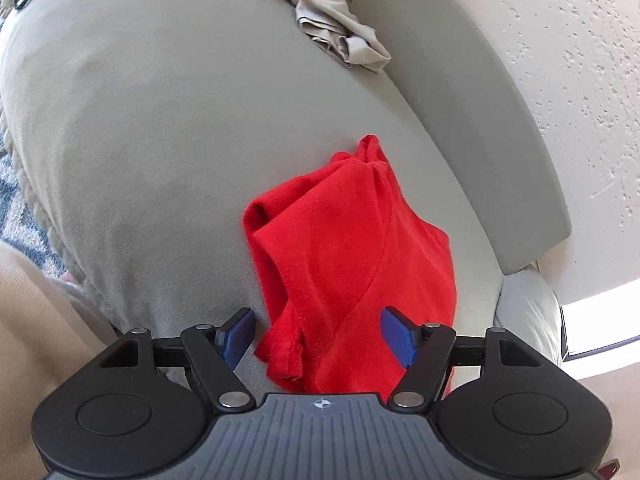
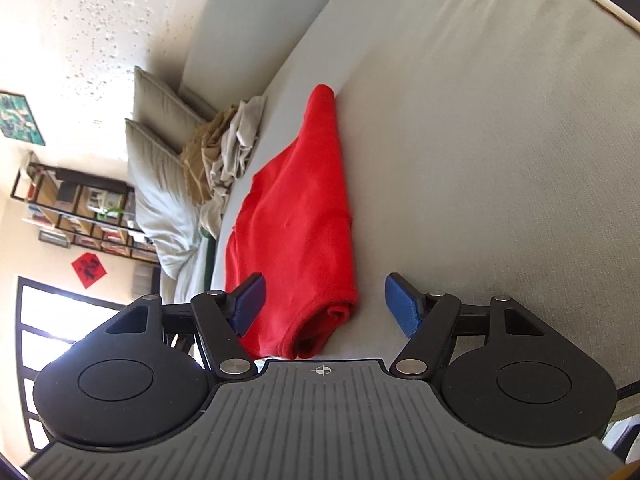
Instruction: Fold clothes
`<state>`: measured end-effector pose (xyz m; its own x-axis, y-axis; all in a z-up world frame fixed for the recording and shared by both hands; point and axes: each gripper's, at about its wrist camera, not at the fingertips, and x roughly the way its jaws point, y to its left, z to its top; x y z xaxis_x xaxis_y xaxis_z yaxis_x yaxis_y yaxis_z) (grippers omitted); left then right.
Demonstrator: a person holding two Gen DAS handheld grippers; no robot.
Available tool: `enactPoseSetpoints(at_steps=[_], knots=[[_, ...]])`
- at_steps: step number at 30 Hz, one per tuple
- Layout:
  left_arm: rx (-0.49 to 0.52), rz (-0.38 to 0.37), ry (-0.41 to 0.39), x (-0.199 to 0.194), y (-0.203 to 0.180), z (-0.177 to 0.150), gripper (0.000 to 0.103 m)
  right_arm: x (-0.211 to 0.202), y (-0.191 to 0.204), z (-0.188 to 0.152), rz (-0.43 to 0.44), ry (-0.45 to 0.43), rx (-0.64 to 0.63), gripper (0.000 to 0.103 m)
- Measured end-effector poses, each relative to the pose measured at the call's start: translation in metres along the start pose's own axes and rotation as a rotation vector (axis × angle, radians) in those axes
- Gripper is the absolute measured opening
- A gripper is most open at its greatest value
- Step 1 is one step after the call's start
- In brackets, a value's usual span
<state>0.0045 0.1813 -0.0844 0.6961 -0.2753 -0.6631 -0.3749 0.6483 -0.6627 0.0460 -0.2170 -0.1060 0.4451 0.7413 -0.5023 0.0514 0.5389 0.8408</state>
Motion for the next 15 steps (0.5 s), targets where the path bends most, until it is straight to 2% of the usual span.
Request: enactPoseSetpoints(at_steps=[3, 11, 15], knots=[[0.036, -0.017, 0.000, 0.002, -0.005, 0.004, 0.063, 0.002, -0.001, 0.002, 0.002, -0.003, 0.004, 0.069], [0.055, 0.024, 0.070, 0.015, -0.004, 0.009, 0.062, 0.005, -0.004, 0.008, 0.005, 0.000, 0.016, 0.067], [0.053, -0.012, 0.083, 0.021, -0.006, 0.014, 0.065, 0.019, 0.003, 0.017, -0.014, 0.012, -0.026, 0.066]])
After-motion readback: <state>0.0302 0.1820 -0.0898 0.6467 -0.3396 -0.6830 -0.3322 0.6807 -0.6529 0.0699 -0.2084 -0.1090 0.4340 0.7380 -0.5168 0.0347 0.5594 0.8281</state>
